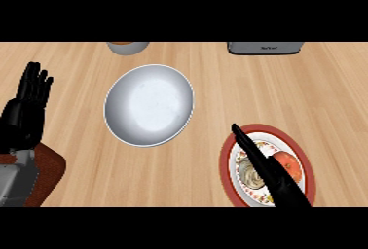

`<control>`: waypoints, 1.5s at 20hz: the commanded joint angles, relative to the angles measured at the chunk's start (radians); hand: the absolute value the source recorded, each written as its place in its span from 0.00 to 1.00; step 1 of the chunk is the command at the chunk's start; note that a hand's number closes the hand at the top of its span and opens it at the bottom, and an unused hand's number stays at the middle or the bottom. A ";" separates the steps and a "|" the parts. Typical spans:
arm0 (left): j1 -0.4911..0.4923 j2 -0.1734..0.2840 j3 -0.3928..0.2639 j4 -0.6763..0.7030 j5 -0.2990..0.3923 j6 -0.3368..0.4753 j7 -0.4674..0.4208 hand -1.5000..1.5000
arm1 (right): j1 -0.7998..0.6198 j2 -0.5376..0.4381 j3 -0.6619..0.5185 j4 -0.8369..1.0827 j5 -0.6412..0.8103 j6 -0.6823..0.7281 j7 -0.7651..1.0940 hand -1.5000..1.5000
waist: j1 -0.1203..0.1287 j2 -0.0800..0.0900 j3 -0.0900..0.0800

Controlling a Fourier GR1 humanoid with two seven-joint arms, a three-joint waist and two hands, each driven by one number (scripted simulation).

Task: Pick the cupcake from the plate and place it in the bowl

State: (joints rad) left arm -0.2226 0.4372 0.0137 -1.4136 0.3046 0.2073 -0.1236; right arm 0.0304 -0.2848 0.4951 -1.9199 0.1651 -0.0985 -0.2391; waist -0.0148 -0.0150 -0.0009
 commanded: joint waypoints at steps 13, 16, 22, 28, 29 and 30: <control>0.018 0.028 0.031 -0.072 0.008 -0.029 0.042 0.50 | 0.183 -0.500 -0.167 -0.531 0.257 0.268 0.525 0.00 | 0.011 0.012 -0.003; 0.000 0.022 0.048 -0.034 0.019 -0.038 0.035 0.50 | 0.196 -0.580 -0.160 -0.569 0.209 0.389 0.589 0.00 | 0.001 0.014 -0.003; 0.018 -0.009 0.022 -0.097 -0.018 -0.022 0.061 0.50 | 0.058 -0.589 -0.199 -0.503 0.115 0.581 0.680 0.00 | 0.020 0.015 0.000; 0.029 -0.006 0.063 -0.097 -0.036 -0.065 0.063 0.50 | 0.077 -0.522 -0.216 -0.555 0.126 0.679 0.757 0.00 | 0.013 0.014 0.000; 0.076 -0.027 0.070 -0.138 -0.040 -0.057 0.060 0.50 | 0.117 -0.510 -0.270 -0.473 0.161 0.665 0.651 0.00 | 0.013 0.014 0.001; 0.004 0.010 0.106 -0.104 -0.012 -0.085 0.113 0.50 | 0.047 -0.456 -0.203 -0.408 0.196 0.671 0.655 0.00 | 0.015 0.015 0.001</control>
State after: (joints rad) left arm -0.1965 0.4374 0.0831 -1.5131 0.2834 0.1493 -0.0490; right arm 0.1185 -0.8003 0.2938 -2.3556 0.3468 0.5180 0.4159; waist -0.0029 -0.0012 -0.0006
